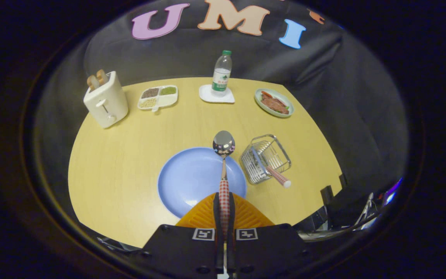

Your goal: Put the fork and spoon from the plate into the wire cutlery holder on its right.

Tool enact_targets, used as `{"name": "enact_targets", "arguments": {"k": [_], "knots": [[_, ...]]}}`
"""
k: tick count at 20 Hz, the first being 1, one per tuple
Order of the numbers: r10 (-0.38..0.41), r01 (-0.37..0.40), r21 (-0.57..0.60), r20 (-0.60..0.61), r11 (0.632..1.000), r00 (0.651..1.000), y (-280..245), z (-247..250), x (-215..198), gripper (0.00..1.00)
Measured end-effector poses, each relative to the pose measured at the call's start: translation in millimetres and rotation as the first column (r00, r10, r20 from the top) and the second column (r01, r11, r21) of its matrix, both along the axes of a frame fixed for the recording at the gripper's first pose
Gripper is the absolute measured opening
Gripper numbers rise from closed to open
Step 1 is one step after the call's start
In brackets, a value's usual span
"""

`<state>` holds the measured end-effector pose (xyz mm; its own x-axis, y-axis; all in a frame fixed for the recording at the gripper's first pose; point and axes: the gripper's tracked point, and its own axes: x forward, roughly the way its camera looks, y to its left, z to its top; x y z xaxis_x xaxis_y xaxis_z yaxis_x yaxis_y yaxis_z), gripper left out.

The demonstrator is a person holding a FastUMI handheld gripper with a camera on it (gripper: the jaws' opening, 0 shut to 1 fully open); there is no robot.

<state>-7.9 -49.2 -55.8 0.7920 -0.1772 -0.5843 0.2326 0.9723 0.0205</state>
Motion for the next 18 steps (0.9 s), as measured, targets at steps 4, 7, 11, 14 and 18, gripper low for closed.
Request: {"name": "enact_targets", "arguments": {"k": [4,7,11,14,18], "knots": [[-0.051,0.059,0.032,-0.192,0.998,0.980,-25.5,7.3,-0.4,0.06],[-0.085,0.125,0.112,-0.308,0.986,0.947,-37.1,10.6,3.2,0.06],[-0.108,0.204,0.172,-0.449,0.964,0.887,-56.1,7.0,1.2,0.06],[-0.085,0.230,0.227,-0.513,0.946,0.854,-62.2,6.0,15.6,0.07],[-0.031,0.220,0.242,-0.601,0.945,0.799,-71.1,-3.5,27.8,0.08]]}}
